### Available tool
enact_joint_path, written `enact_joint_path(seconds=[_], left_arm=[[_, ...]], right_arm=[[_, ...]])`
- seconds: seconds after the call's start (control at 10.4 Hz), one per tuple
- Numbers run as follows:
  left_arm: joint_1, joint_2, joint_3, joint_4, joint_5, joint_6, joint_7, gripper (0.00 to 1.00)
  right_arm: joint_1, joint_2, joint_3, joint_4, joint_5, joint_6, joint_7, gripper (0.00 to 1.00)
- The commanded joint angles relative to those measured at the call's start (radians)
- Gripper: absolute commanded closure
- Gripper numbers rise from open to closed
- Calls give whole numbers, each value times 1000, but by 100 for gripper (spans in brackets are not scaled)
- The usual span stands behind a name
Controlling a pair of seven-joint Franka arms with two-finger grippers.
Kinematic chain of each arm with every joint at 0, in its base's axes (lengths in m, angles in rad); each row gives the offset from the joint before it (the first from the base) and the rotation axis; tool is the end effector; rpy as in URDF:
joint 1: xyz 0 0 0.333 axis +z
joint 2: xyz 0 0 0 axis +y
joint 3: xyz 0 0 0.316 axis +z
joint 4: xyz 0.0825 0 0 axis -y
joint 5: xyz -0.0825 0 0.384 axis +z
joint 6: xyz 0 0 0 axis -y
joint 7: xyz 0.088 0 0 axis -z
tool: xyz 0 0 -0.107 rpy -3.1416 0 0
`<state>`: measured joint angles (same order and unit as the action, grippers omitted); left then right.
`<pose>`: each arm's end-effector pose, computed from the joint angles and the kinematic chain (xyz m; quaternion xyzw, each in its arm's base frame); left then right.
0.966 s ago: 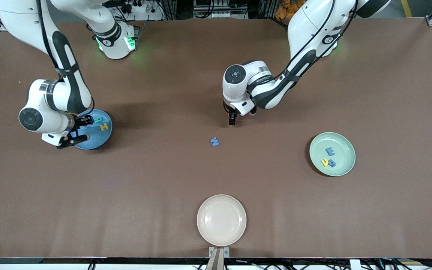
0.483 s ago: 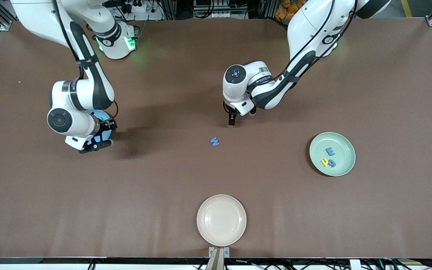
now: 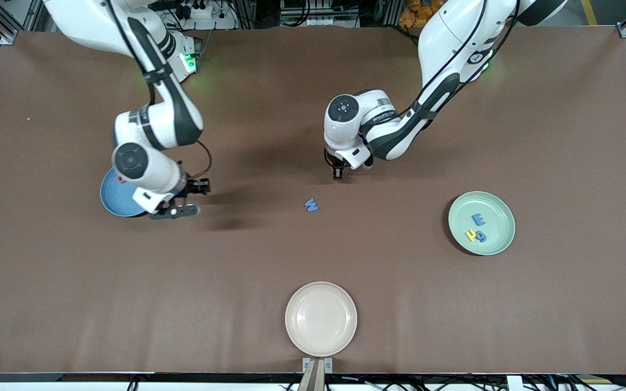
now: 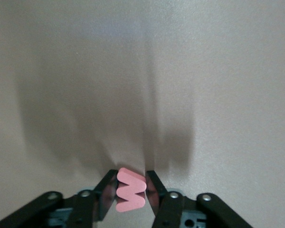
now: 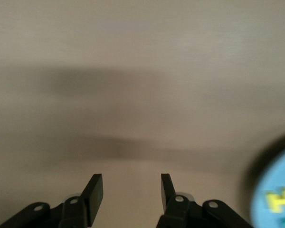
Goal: Sort uppercase to blue plate, lowercase to green plate
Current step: 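Grasp the pink w with the left gripper while the right gripper reaches the W, then drop the w on the green plate while the right gripper grasps the W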
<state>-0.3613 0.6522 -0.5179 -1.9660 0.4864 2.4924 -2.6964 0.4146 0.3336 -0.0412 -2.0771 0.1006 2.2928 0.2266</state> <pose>0.3910 -0.4667 0.1736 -0.7279 -0.6856 0.0094 0.0003 0.5336 0.2118 0.2573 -0.9971 -0.0386 0.0644 0.0103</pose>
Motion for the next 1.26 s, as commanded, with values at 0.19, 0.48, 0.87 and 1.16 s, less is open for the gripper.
enact_joint_path(seconds=[0.19,0.48,0.87,1.16], left_arm=[[97,-67,10,-11,37,-77,33,100],[304,-132,9,-10,37,-141,235,100],[620,-160,7,-10,37,-158,574,100],[752,-158,9,-2,37,-158,725,37]], right_arm=[[70,119,72,176,-1,27,302,40],[125,232,76,345,-51,17,333,30],[213,396,76,560,-70,-10,332,29],[254,461,76,629,-113,2,330,29]])
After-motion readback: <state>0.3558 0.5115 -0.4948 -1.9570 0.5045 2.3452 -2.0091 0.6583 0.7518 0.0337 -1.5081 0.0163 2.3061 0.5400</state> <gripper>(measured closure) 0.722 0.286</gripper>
